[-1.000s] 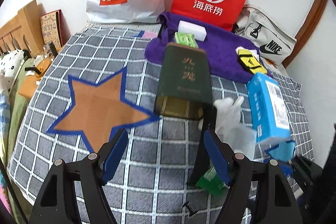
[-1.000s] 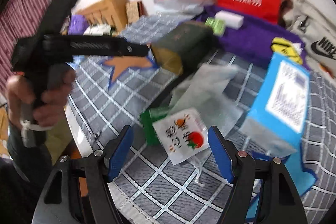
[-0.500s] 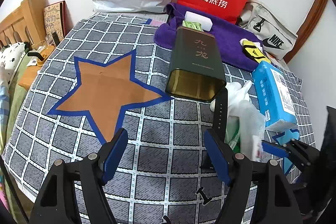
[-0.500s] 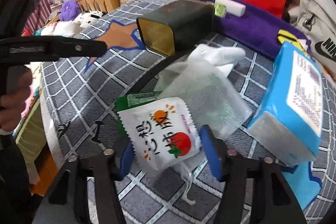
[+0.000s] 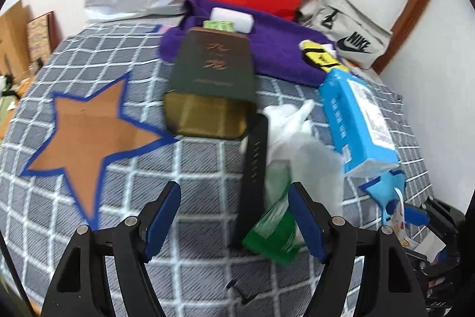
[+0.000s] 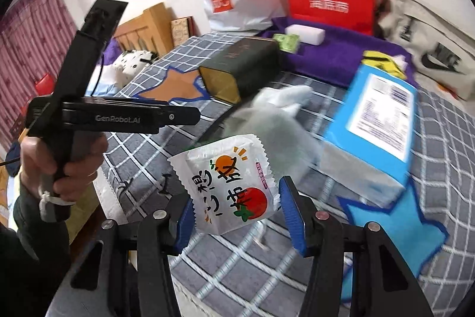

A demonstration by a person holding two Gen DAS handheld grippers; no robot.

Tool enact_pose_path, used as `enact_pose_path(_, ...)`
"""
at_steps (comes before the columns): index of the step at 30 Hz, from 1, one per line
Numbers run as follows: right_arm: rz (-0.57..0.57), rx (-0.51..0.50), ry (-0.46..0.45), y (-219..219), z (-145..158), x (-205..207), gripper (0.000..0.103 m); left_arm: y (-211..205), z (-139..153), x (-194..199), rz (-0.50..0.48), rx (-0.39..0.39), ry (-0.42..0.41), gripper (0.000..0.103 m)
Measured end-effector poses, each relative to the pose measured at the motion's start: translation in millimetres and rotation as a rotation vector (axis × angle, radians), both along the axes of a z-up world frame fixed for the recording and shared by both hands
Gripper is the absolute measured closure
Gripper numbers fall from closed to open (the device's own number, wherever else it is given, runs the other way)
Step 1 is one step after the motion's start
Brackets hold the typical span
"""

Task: Organize soft objects
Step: 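Grasp the black watch strap with the left gripper while the right holds the packet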

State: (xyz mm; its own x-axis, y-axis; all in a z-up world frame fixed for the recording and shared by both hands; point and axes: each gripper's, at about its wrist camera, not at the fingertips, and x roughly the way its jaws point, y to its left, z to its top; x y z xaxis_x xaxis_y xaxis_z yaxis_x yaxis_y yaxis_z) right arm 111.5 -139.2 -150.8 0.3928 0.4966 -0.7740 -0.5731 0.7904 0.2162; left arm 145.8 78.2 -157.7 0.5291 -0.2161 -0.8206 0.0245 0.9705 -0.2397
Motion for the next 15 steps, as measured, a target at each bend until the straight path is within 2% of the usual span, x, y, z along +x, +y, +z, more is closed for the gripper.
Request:
enact_pose_path(4,-0.072,-0.009,0.015,-29,-6,0,0.051,-12,-7,13,-0.044,-0.01,0.006,0.031)
enact_pose_path(7,-0.117,-0.01,0.04,-44,-16,7,0.051,-16,-13,23,-0.065,-0.007,0.016,0.037)
enact_pose_path(12,-0.145,-0.053,0.074,-50,-35,15,0.051,-20,-27,32,-0.098,-0.021,0.037,0.059)
enact_pose_path(14,-0.14,-0.059,0.082,-47,-39,17,0.051,-20,-31,35,-0.104,-0.032,0.047,0.083)
enact_pose_path(15,-0.141,-0.064,0.084,-47,-42,18,0.051,-19,-32,36,-0.104,-0.039,0.051,0.083)
